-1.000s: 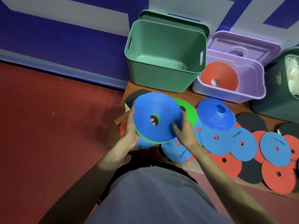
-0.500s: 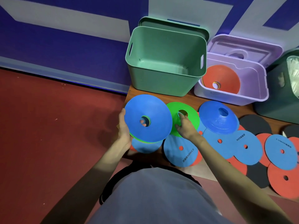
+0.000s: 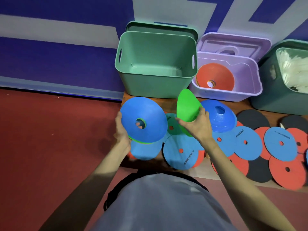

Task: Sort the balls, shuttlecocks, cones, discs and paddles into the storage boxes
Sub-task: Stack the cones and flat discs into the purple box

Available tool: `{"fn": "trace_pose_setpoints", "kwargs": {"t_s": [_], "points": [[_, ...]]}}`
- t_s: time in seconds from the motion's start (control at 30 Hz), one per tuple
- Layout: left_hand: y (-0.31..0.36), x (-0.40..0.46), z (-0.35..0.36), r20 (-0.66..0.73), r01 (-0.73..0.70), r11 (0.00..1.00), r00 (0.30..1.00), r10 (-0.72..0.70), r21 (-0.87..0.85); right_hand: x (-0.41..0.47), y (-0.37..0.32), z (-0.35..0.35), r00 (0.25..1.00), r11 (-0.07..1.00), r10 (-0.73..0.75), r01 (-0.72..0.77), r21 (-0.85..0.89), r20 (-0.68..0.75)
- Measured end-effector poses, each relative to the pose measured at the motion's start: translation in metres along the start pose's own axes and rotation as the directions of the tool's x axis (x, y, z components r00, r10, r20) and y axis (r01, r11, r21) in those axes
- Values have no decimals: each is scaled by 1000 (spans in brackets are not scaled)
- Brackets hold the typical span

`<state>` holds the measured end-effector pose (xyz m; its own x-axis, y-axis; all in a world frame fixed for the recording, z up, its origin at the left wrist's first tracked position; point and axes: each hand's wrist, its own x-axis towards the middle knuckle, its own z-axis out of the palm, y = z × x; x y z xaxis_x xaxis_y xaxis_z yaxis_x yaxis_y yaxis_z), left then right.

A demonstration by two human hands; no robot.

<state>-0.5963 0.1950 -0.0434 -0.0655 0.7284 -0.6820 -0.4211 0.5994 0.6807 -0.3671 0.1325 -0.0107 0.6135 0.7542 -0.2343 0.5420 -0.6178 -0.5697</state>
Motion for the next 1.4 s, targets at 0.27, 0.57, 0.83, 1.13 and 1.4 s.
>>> {"fn": "trace_pose_setpoints", "kwargs": {"t_s": [0.27, 0.57, 0.83, 1.13, 1.4], "points": [[-16, -15, 46, 168, 1, 985, 985, -30, 174, -12, 19, -49, 996, 822, -84, 58, 566, 20], [-44, -43, 99, 314, 117, 972, 933, -177, 203, -12, 55, -47, 995, 875, -89, 101, 473, -48], [-57, -62, 127, 398, 150, 954, 883, -248, 260, 3, 90, -44, 981, 947, -41, 98, 305, -187], [-73, -61, 157, 418, 163, 955, 871, -258, 249, 32, 104, -52, 992, 947, -46, 80, 312, -113], [-73, -47, 163, 315, 21, 967, 943, -104, 255, 78, 127, -45, 989, 965, -146, 149, 216, -32]]}}
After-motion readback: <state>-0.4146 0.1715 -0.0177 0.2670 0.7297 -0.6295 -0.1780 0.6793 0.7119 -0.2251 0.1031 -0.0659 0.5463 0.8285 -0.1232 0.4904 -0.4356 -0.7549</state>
